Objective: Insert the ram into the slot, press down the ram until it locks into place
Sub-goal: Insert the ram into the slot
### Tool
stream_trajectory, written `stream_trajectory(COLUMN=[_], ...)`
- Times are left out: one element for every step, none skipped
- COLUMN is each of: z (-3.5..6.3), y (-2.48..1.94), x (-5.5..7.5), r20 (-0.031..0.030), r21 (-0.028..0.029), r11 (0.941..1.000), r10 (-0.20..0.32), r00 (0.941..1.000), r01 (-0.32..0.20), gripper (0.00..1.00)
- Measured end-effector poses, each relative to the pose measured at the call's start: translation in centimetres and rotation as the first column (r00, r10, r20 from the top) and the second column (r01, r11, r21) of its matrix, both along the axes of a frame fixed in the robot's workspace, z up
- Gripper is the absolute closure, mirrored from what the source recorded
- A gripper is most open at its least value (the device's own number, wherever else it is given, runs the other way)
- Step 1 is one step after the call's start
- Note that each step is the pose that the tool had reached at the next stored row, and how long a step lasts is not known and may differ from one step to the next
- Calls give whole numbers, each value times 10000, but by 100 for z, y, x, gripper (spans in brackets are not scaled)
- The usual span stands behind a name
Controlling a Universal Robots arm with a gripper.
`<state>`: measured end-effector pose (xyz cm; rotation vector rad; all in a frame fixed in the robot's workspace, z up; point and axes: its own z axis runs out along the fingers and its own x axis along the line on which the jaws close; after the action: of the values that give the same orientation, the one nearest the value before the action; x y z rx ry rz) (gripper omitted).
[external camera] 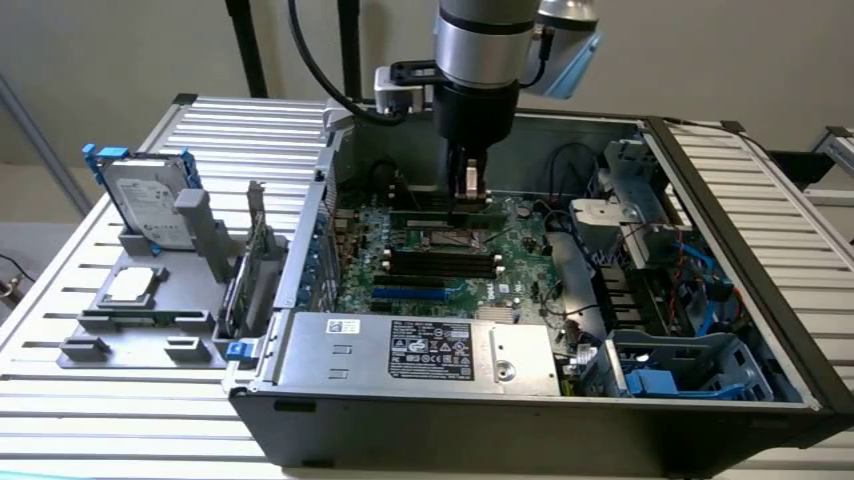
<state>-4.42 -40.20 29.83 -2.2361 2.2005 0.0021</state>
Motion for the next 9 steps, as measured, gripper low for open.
stream_trajectory(z=[-11, -20, -30, -39, -49, -59, -70, -83, -95], y=[0, 0, 0, 0, 0, 0, 0, 0, 0], x=[2, 5, 11, 18, 28, 38, 46, 51, 53], r20=[-17, -38, -60, -82, -101, -115, -125, -130, -133], r21=[2, 0, -1, -2, -2, -4, -6, -7, -9], r11=[10000, 10000, 10000, 10000, 9999, 9999, 9999, 9999, 9999], r10=[-32, -56, -77, -91, -102, -107, -109, -110, -110], r00=[10000, 10000, 10000, 9999, 9999, 9999, 9999, 9999, 9999], r01=[32, 56, 77, 91, 102, 106, 109, 110, 110], gripper=[87, 87, 87, 87, 87, 87, 87, 87, 87])
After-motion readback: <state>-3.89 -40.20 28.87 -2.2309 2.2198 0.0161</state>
